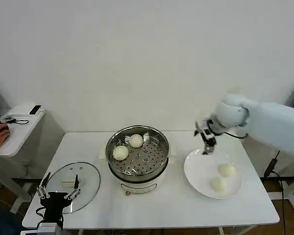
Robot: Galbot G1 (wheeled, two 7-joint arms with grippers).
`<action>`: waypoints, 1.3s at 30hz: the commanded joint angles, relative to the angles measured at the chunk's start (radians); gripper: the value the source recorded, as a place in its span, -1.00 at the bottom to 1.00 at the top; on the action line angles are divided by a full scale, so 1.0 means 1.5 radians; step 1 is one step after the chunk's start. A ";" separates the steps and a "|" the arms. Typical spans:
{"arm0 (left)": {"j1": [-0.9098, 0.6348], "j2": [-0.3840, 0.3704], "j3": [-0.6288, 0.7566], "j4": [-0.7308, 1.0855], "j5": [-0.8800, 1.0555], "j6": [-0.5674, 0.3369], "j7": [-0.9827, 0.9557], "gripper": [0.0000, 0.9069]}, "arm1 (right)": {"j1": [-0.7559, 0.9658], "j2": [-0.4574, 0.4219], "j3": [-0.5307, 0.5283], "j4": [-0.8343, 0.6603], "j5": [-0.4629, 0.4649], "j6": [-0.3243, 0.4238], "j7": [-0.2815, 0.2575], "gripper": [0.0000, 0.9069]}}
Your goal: Take steamed baozi put them in steamer then cover it.
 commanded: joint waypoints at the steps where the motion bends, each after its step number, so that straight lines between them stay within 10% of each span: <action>1: 0.000 0.000 0.001 0.004 0.001 0.000 0.000 1.00 | -0.214 -0.144 0.138 0.029 -0.114 0.035 -0.016 1.00; 15: 0.006 -0.003 0.002 0.004 0.011 0.000 0.001 1.00 | -0.439 -0.109 0.310 -0.036 -0.165 0.047 -0.012 1.00; 33: 0.004 -0.003 -0.003 0.010 0.012 0.001 0.002 1.00 | -0.461 -0.001 0.323 -0.115 -0.158 0.035 0.008 1.00; 39: 0.002 -0.004 -0.004 0.010 0.012 0.002 0.002 1.00 | -0.458 0.011 0.321 -0.117 -0.158 0.018 0.008 0.71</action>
